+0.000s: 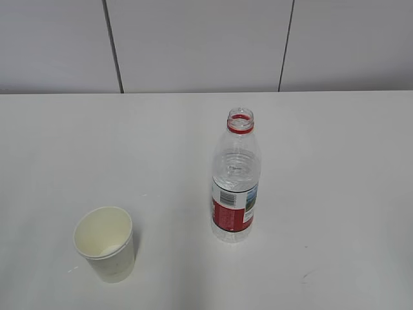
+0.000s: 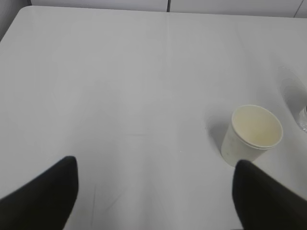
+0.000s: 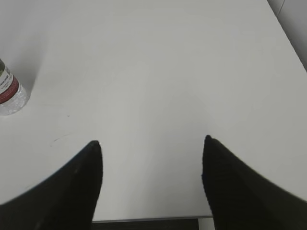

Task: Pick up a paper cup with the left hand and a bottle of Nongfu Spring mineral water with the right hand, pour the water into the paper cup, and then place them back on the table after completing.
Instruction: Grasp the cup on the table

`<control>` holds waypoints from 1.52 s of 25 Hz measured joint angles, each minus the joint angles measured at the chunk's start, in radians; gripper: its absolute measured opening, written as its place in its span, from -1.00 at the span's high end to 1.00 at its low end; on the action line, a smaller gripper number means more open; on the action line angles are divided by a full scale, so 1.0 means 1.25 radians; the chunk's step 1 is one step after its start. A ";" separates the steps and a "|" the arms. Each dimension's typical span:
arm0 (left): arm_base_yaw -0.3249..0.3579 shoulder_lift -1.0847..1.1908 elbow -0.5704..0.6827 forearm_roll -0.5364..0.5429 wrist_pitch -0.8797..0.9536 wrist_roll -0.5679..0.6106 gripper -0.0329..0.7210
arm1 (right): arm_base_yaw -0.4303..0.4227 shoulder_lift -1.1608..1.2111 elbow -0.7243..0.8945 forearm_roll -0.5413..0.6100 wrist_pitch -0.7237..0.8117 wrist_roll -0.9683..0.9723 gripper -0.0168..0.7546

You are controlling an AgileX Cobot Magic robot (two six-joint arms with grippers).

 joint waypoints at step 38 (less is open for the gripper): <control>0.000 0.000 0.000 0.028 0.000 0.012 -0.65 | 0.000 0.000 0.000 -0.057 0.000 0.000 -0.29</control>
